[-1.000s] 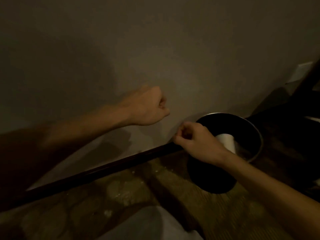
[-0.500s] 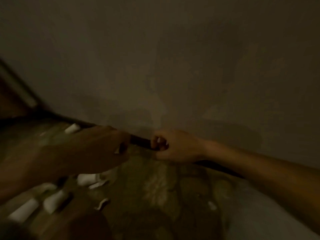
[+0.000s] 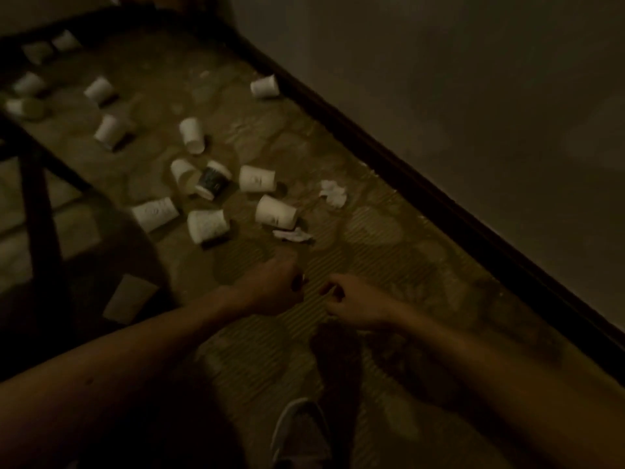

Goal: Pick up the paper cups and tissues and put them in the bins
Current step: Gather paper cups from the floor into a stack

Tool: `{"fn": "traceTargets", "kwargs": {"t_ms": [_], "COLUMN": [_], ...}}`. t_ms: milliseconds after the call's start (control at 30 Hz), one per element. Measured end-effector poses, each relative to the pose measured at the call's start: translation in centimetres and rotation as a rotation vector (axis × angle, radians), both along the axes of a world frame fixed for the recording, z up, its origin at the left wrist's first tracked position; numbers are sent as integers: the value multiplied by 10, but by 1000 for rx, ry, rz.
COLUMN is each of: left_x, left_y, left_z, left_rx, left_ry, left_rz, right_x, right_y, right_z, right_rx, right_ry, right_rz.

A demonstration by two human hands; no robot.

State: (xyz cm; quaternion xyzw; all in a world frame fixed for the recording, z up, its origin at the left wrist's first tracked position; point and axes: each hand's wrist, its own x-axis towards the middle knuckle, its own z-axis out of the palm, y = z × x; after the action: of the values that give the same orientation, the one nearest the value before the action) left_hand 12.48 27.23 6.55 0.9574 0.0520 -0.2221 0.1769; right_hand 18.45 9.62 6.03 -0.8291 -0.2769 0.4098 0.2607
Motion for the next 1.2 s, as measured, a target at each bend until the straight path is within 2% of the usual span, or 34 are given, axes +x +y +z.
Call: {"fn": "traceTargets", "kwargs": {"t_ms": [100,233,367,500,633,733,833,900,1000,1067,1200], "left_x": [2,11,18,15,10,9,10,10,9,10,19], "left_y": [15,33,43,45,47,49,48,42,22,9,2], "left_z": [-37,-75,-103,-121,-132,-134,-129,-121,-109,-105,-100], "left_rx": [-15,-41,-125,-173,-264,-286,-306,-400,-612,-699,-699], "left_ry": [56,42,58,-12,-114,-125,-119,-111,-66,-74,-166], "left_rz": [76,219,273,342,422,430,420,410,420,438,487], "right_x": [6,17,23,25,20,20,20,23,24,24,28], "right_y": [10,24,42,58,69,72,73,75,75,76,76], "right_z": [-41,-77,-96,-108,-116,-118,-116,-116,-117,-116,-120], "right_rx": [-2,1,32,59,127,194,198,163,212,242,159], "right_ry": [66,152,213,319,508,663,692,711,824,809,518], "right_rz": [-33,-88,-164,-260,-447,-527,-583,-657,-785,-853,-814]}}
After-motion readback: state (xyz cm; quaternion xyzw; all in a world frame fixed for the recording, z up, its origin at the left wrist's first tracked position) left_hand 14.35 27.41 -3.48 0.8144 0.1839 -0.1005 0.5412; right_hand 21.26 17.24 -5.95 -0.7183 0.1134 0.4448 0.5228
